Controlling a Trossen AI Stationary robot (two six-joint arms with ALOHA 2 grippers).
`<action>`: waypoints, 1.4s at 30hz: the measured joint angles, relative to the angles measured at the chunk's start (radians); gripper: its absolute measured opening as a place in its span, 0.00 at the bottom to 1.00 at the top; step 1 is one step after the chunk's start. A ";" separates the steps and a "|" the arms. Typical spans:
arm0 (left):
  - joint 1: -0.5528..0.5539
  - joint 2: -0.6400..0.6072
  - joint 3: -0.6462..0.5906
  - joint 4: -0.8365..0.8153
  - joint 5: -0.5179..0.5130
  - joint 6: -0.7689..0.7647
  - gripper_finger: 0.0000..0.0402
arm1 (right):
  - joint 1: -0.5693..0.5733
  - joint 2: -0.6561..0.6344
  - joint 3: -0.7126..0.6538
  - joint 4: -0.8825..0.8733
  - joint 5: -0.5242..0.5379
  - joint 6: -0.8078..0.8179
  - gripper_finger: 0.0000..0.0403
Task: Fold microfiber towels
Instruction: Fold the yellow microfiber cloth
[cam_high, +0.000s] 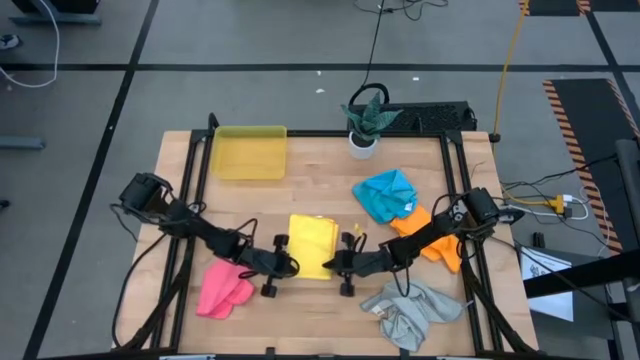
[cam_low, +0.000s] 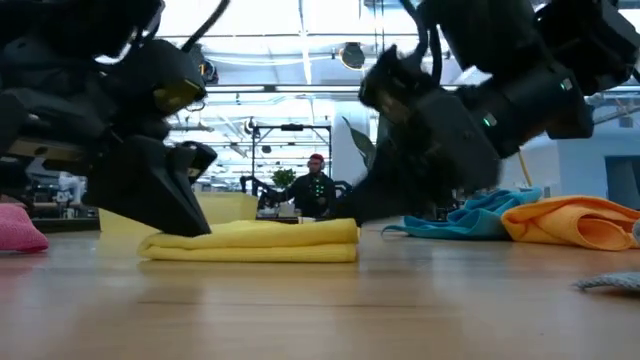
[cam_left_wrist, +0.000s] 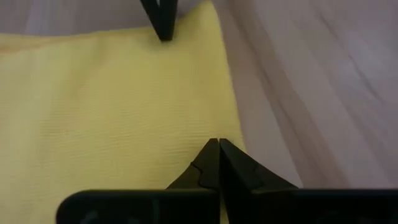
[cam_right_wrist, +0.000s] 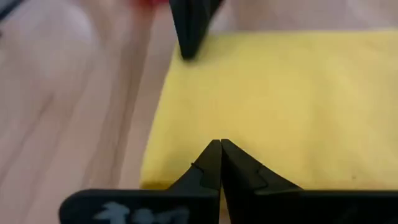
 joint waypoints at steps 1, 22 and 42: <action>-0.004 -0.009 0.000 -0.009 -0.006 0.001 0.01 | 0.002 0.000 0.000 -0.022 0.001 0.007 0.00; -0.167 -0.040 0.051 0.003 -0.332 0.310 0.10 | 0.052 -0.093 0.002 -0.030 0.012 -0.120 0.15; -0.154 0.085 0.059 -0.105 -0.282 0.226 0.49 | 0.016 -0.002 0.003 -0.085 -0.026 -0.357 0.29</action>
